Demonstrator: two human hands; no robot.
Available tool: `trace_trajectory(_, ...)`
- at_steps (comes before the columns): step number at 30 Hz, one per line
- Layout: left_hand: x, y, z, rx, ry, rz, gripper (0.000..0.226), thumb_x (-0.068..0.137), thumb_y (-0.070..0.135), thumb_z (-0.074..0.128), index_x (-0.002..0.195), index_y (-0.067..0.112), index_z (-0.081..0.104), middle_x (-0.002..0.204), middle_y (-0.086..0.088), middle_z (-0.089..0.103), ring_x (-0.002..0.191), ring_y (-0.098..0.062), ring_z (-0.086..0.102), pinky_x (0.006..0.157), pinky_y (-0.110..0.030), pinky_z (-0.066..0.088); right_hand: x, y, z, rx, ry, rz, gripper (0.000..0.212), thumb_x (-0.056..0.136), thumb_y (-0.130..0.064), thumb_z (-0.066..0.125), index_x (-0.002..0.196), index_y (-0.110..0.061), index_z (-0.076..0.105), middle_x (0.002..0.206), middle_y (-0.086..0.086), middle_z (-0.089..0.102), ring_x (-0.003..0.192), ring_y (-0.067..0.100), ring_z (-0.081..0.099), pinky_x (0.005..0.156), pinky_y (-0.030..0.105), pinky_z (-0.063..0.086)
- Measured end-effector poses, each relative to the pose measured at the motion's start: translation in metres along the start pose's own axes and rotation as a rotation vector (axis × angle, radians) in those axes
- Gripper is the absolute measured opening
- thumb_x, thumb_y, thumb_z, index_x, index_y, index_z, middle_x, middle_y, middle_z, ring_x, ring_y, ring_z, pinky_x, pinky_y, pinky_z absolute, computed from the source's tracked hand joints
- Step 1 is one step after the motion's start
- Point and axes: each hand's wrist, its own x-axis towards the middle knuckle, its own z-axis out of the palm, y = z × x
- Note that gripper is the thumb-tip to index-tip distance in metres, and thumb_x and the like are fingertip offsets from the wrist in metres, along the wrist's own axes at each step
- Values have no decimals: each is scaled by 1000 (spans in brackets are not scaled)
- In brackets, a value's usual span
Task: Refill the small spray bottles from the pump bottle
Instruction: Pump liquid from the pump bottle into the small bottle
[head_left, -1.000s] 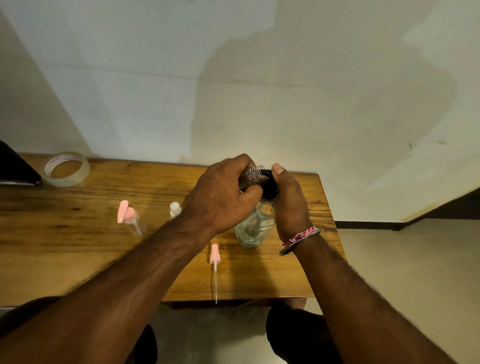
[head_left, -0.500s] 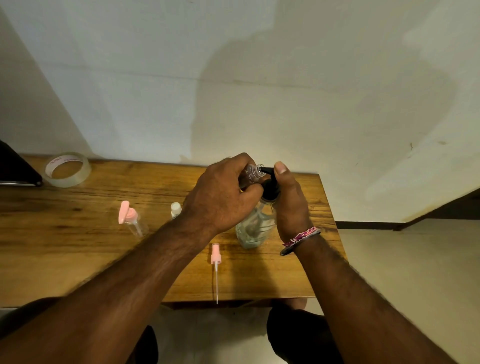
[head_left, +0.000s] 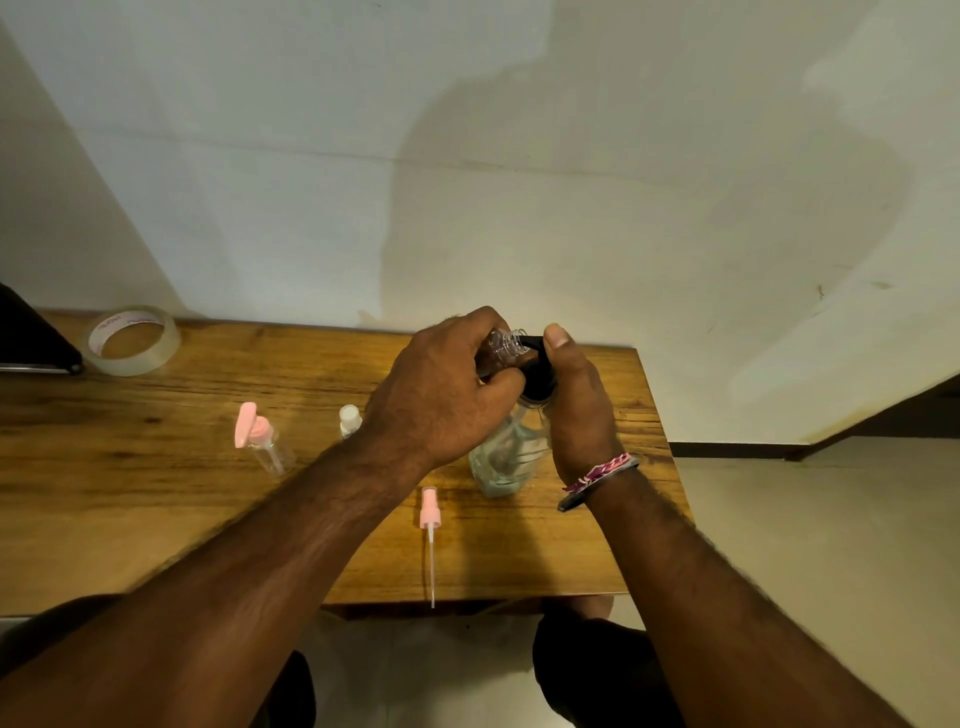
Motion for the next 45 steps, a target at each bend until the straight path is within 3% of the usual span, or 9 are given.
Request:
trace_trajectory(7,0,0,0,4,-1,-7,13,88,26,70,96,30,61,84,8,65,77,-13,60,63,-27,40,2,1,0,13,18,-11,51,86,-66,46,89,-30,82,96,8,79,99,24,74,94,44,55)
trace_trajectory(12,-1,0,0,29,-20,-13,13,88,28,69,98,31,61,85,9,65,79,-13,60,64,-28,43,1,0,1,6,57,-1,41,87,-58,50,75,-33,81,76,-4,76,79,6,70,74,25,54)
trace_trajectory(14,-1,0,1,26,-22,-24,13,88,28,69,99,30,61,86,8,65,79,-13,60,64,-28,43,2,0,1,23,83,16,38,89,-47,50,71,-34,81,71,-7,73,73,1,67,71,24,51)
trace_trajectory(19,-1,1,1,11,-16,-22,13,88,28,70,100,28,63,86,8,65,79,-14,61,65,-28,45,1,1,0,-5,51,-6,45,94,-48,45,77,-26,80,79,-3,77,80,5,71,72,20,54)
trace_trajectory(26,-1,5,-1,-14,7,-19,12,90,25,70,100,26,64,86,7,66,79,-14,62,65,-29,46,-1,0,-2,4,-5,19,49,83,-71,48,89,-36,82,97,2,79,100,16,73,99,46,53)
trace_trajectory(30,-1,6,-2,-19,7,-21,11,90,26,70,100,26,64,86,7,66,80,-13,61,65,-28,44,-3,1,-4,38,-63,25,65,75,-88,56,101,-34,81,111,9,78,115,26,69,110,60,44)
trace_trajectory(34,-1,7,-4,-18,21,-18,10,91,27,70,99,25,64,84,7,66,79,-16,62,65,-35,51,-2,3,-6,49,-103,43,71,70,-92,56,105,-35,80,116,9,76,120,27,67,113,61,41)
trace_trajectory(41,-2,7,-4,-14,7,-21,11,90,26,69,99,27,63,85,8,65,79,-14,61,64,-30,47,0,4,-5,61,-67,55,70,73,-88,58,103,-29,80,110,14,76,117,34,67,110,65,41)
trace_trajectory(45,-2,6,-2,-5,-3,-19,12,89,25,69,99,27,62,86,8,65,78,-14,60,63,-28,44,2,5,-4,47,-26,63,53,80,-75,54,95,-31,81,102,10,77,111,34,68,107,67,43)
